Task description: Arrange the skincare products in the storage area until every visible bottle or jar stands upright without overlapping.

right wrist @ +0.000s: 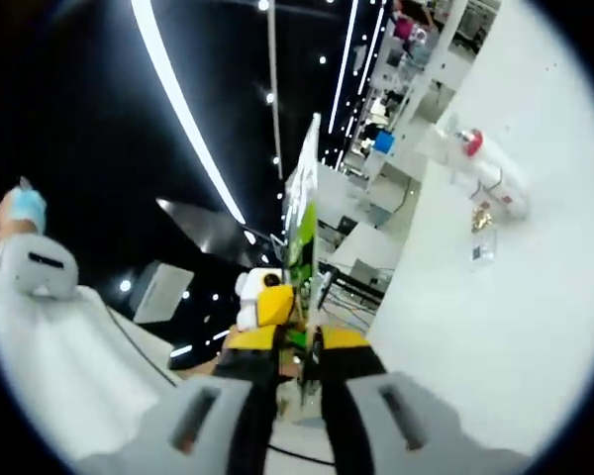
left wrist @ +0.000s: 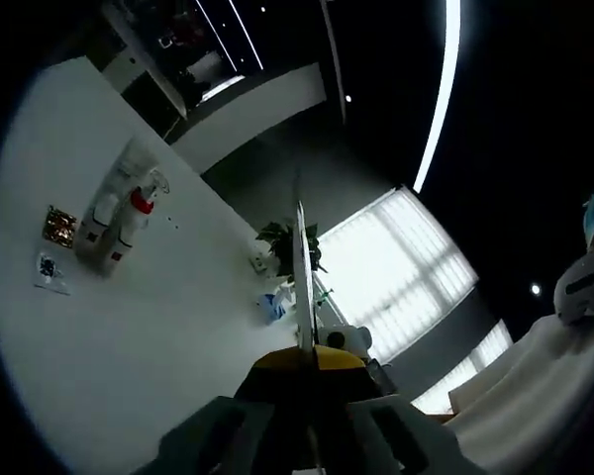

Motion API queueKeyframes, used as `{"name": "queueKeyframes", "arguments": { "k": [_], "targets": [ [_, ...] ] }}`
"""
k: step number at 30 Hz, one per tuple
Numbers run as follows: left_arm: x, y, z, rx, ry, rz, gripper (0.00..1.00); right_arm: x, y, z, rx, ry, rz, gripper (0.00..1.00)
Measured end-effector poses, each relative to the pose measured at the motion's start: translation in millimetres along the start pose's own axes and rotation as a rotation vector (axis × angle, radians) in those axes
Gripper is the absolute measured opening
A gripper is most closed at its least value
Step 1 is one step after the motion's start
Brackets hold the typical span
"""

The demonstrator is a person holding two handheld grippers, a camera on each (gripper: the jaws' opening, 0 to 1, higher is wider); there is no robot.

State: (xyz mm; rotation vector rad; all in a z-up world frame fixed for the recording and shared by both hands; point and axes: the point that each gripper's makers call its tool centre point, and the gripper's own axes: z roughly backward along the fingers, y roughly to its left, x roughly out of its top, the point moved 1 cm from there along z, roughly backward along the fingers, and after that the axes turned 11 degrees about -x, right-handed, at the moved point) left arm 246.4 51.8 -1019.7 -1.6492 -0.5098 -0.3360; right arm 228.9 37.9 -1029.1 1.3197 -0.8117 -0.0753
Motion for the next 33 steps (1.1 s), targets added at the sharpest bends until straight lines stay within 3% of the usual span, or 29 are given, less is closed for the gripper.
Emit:
{"name": "queueKeyframes", "arguments": {
  "k": [7,17,20,25,29,33],
  "targets": [
    [-1.7,-3.9,-1.4,-0.019,-0.022,0.022,0.0,-1.2,5.6,1.5,0.028,0.015,-0.009,0.01],
    [-2.3,-6.4,-2.5,-0.039,-0.019,0.024,0.01,-1.3,7.3,3.5,0.033,0.014,0.006,0.0],
    [-1.7,-9.8,-4.0,-0.07,-0.031,0.046,0.02,-0.3,9.5,4.7,0.045,0.011,0.012,0.0],
    [-1.9,-14.1,-7.2,-0.092,-0.027,0.03,0.08,0.7,14.8,6.2,0.068,0.021,0.018,0.0],
    [0.4,-14.9,-12.4,-0.102,-0.042,0.046,0.2,-6.7,21.3,2.7,0.087,0.06,0.048,0.0],
    [-0.1,-13.2,-12.6,-0.092,-0.034,0.04,0.14,-8.6,26.4,-0.5,0.105,0.066,0.053,0.0]
  ]
}}
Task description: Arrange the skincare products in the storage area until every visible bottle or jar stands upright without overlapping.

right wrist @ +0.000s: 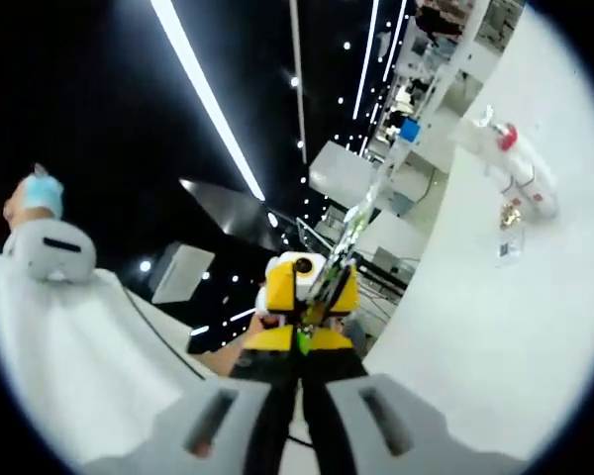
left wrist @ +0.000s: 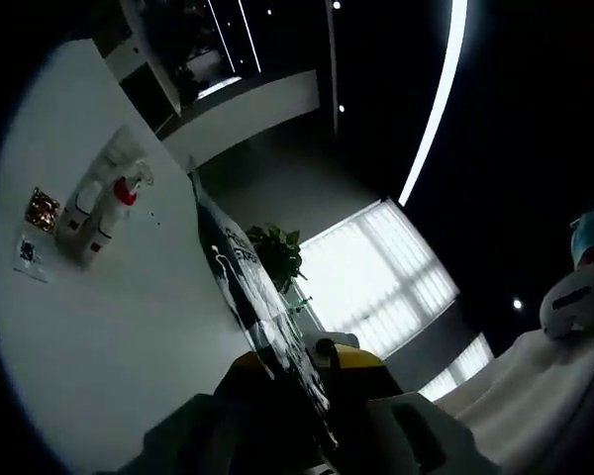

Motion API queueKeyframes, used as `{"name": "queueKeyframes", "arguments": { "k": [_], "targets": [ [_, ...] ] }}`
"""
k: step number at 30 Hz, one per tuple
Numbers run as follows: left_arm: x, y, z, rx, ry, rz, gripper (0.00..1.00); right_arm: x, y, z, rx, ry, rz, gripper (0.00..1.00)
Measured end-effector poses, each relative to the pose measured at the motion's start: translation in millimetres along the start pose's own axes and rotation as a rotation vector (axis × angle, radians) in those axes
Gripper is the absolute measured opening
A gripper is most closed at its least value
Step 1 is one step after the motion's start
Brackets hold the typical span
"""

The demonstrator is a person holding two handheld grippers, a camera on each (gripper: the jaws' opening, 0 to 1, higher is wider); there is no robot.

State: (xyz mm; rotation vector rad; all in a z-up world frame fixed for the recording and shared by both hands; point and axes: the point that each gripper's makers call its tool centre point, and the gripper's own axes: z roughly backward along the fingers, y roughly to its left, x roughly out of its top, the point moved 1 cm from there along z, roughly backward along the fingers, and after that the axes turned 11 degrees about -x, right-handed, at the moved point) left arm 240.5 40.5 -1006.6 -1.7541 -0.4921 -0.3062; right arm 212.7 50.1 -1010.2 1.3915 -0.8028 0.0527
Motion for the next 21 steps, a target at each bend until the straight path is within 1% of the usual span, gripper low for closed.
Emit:
{"name": "queueKeyframes", "arguments": {
  "k": [3,5,9,10,12,13,14,15,16,17,19,21],
  "targets": [
    [3.3,0.0,1.9,0.0,-0.011,-0.004,0.08,-1.1,-0.4,-1.2,-0.004,0.007,0.008,0.0],
    [4.4,-0.9,2.6,-0.002,-0.011,-0.03,0.04,-2.5,-1.4,-1.9,-0.01,0.013,0.011,0.0],
    [4.7,-8.3,-0.2,-0.028,-0.014,-0.045,0.02,-2.1,-0.7,-1.3,-0.004,0.018,0.003,0.0],
    [5.0,-7.8,-0.4,-0.024,-0.012,-0.043,0.02,-1.6,-0.3,-0.7,-0.002,0.019,-0.007,0.0],
    [5.5,-7.0,-0.7,-0.019,-0.005,-0.039,0.01,-0.9,-0.8,-0.2,-0.002,0.008,0.004,0.01],
    [6.1,-7.2,-1.1,-0.02,-0.001,-0.036,0.01,1.5,-1.0,0.8,-0.003,-0.009,0.013,0.05],
    [6.2,-7.4,-0.6,-0.017,0.006,-0.043,0.01,8.6,-2.3,2.2,-0.012,-0.052,0.008,0.1],
    [6.0,-6.5,0.5,-0.008,0.017,-0.054,0.01,14.7,-2.7,4.3,-0.012,-0.078,-0.014,0.15],
    [4.4,-7.3,0.8,-0.011,0.028,-0.052,0.01,20.2,-3.1,7.0,-0.009,-0.097,-0.029,0.18],
    [3.7,-7.8,0.9,-0.013,0.032,-0.05,0.01,22.3,-3.9,9.2,-0.009,-0.101,-0.027,0.17],
    [-2.1,-11.3,0.5,-0.039,0.066,-0.045,0.01,31.7,-5.0,13.4,-0.016,-0.144,-0.024,0.18],
    [-9.4,-14.2,-1.1,-0.058,0.106,-0.035,0.01,36.9,-6.7,15.6,-0.023,-0.167,-0.033,0.2]
  ]
}}
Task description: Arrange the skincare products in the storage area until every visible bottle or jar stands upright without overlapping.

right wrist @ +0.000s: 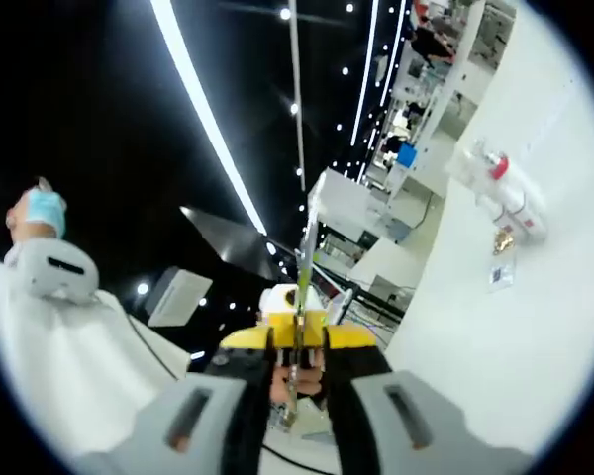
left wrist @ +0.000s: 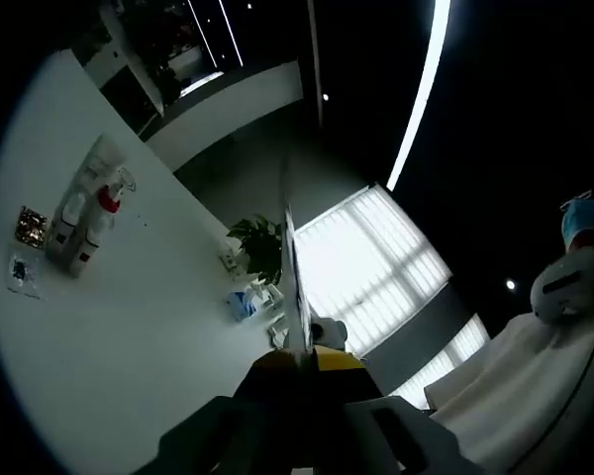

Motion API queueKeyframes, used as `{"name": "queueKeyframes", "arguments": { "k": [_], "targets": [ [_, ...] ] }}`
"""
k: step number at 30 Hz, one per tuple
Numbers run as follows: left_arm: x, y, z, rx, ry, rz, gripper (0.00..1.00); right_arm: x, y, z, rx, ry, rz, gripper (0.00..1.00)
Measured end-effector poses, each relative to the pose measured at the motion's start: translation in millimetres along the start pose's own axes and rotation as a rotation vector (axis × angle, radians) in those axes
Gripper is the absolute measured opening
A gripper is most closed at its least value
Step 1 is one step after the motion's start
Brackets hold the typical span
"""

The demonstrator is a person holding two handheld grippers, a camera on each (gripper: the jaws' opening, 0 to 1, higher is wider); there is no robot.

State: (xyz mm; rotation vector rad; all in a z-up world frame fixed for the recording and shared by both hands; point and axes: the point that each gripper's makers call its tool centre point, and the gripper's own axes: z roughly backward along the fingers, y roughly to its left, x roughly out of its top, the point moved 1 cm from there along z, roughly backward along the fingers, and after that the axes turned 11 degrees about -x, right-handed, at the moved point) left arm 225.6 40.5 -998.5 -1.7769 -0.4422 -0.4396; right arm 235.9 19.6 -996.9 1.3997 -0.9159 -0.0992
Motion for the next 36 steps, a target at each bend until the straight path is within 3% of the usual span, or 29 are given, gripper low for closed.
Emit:
{"name": "queueKeyframes", "arguments": {
  "k": [4,7,9,18,25,36],
  "targets": [
    [-19.4,2.2,-6.0,0.012,0.098,0.0,0.01,8.1,1.3,0.5,0.003,-0.036,-0.006,0.19],
    [-31.5,1.4,-12.3,0.002,0.15,0.012,0.01,7.1,0.5,-1.6,-0.014,-0.036,0.034,0.09],
    [-34.9,5.9,-11.4,0.029,0.161,0.014,0.01,3.2,2.2,-2.3,-0.007,-0.017,0.055,0.03],
    [-33.3,7.3,-2.8,0.026,0.131,0.04,0.02,0.2,7.5,-6.5,-0.029,-0.028,0.166,0.0],
    [-29.4,5.6,4.2,0.024,0.103,0.03,0.04,12.5,11.0,-3.8,-0.019,-0.087,0.182,0.0],
    [-22.1,1.2,12.3,0.044,0.094,-0.019,0.01,15.1,10.1,-14.5,-0.023,-0.098,0.187,0.03]
  ]
}}
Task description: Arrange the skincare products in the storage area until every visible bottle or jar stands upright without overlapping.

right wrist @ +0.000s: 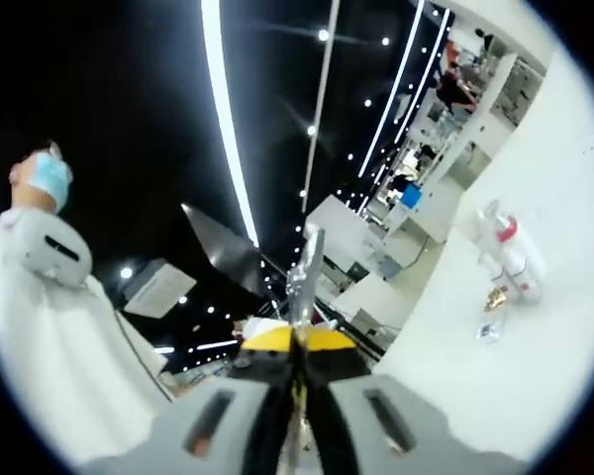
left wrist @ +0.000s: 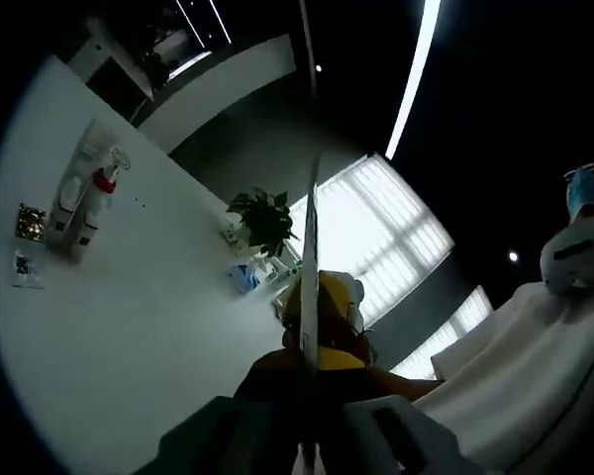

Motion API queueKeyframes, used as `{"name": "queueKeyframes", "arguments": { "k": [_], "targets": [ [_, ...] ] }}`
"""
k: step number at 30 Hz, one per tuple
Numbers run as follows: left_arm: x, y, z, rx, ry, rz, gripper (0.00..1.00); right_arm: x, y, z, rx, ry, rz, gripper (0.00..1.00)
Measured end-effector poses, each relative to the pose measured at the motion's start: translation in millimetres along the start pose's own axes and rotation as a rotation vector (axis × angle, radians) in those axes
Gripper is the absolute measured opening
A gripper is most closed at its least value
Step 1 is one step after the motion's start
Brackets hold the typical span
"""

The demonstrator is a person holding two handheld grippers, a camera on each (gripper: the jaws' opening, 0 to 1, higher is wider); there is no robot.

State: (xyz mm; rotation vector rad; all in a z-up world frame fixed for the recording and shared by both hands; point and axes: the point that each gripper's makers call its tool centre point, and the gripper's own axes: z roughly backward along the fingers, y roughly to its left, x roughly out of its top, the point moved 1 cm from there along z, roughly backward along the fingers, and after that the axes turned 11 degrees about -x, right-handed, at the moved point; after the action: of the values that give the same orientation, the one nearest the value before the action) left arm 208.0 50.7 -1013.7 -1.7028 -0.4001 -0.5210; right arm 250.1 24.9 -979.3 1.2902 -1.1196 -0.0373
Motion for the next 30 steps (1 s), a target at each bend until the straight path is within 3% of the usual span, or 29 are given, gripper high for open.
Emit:
{"name": "queueKeyframes", "arguments": {
  "k": [3,6,7,11,12,13,16,23,26,28,30],
  "targets": [
    [-1.7,-0.3,2.0,-0.001,0.014,0.013,0.0,6.1,-2.1,0.1,-0.009,-0.028,-0.013,0.07],
    [-7.5,0.9,3.6,0.008,0.045,0.019,0.01,10.5,-7.2,3.3,-0.014,-0.03,-0.022,0.02],
    [-8.3,0.9,3.2,0.007,0.046,0.02,0.01,9.1,-2.2,4.6,0.016,-0.012,-0.036,0.01],
    [-9.1,2.1,-0.1,0.001,0.034,0.006,0.02,10.2,-1.5,7.2,0.013,-0.017,-0.021,0.01],
    [-7.5,2.8,-0.5,0.003,0.021,0.0,0.04,9.6,-1.1,7.5,0.016,-0.011,-0.028,0.0],
    [1.6,2.2,-1.6,-0.004,-0.039,0.009,0.05,5.9,-0.3,7.7,0.017,0.011,-0.026,0.0],
    [18.5,-4.7,0.4,-0.062,-0.126,0.039,0.06,1.7,1.2,8.2,0.021,0.031,-0.016,0.0],
    [25.7,-5.6,-0.4,-0.02,-0.094,-0.096,0.02,1.0,3.2,7.7,0.026,0.031,-0.01,0.0],
    [27.3,-4.1,-0.6,-0.015,-0.102,-0.093,0.02,4.0,1.6,7.2,0.017,0.016,0.009,0.01],
    [30.5,-5.4,-2.1,-0.025,-0.119,-0.085,0.01,5.7,1.9,6.8,0.019,0.005,0.014,0.04],
    [42.3,-10.2,0.5,-0.052,-0.181,-0.08,0.01,0.3,-3.7,5.5,-0.006,0.031,0.006,0.12]
  ]
}}
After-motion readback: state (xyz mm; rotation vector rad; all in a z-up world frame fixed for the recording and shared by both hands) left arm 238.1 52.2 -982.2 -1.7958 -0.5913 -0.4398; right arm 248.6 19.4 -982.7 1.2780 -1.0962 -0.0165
